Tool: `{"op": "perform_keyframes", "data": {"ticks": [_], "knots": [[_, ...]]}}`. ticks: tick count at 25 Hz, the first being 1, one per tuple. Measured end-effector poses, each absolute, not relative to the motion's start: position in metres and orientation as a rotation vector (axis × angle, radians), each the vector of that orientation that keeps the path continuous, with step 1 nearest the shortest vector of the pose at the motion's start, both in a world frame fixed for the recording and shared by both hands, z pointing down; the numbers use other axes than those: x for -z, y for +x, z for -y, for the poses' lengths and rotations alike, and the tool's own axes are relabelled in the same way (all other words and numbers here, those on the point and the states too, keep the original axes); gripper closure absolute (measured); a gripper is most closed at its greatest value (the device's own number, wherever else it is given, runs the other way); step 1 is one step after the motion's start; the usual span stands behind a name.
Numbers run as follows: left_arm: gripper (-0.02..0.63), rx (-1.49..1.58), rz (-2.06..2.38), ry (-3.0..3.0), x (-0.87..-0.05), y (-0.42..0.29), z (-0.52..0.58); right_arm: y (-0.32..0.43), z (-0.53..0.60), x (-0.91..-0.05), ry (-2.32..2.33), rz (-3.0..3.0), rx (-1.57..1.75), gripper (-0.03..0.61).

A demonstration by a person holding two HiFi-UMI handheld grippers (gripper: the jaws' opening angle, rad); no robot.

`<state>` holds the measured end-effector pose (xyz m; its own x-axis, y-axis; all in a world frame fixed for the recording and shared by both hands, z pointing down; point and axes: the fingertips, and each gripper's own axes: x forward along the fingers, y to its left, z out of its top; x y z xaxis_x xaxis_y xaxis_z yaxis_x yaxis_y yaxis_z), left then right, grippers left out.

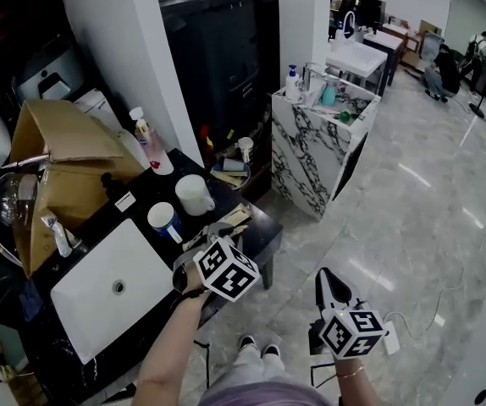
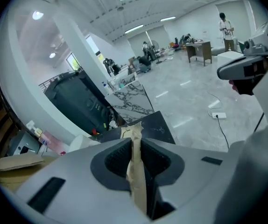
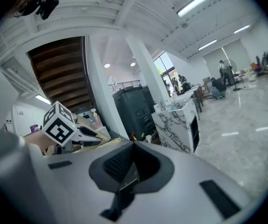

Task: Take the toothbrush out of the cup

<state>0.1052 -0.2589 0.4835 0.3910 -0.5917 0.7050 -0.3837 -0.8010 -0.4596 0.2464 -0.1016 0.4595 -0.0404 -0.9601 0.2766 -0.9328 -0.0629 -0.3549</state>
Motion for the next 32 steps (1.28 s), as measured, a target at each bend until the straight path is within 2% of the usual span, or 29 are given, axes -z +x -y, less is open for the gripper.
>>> {"op": "perform_keyframes", "data": {"ticks": [9,12,19,25,32], "knots": [[0.545,1.453,-0.796,-2.416,-0.517,0.121,0.271,0.261,0.096,-0.468,-2.188,-2.053,0.733,0.575],[0.498,1.460,-0.771,-2.473,-0.522,0.125,0.273,0.261,0.097,-0.468,-2.193,-2.052,0.734,0.575],[0.448,1.416,-0.805,-2.531,-0.519,0.123,0.280,0.258,0.101,-0.467,-2.192,-2.062,0.729,0.575],[0.436,1.126,-0.973,-2.673,-0.482,0.123,0.280,0.248,0.107,-0.464,-2.169,-2.097,0.719,0.575],[0.462,0.799,-1.135,-2.815,-0.450,0.103,0.262,0.230,0.117,-0.453,-2.109,-2.168,0.683,0.575]]}}
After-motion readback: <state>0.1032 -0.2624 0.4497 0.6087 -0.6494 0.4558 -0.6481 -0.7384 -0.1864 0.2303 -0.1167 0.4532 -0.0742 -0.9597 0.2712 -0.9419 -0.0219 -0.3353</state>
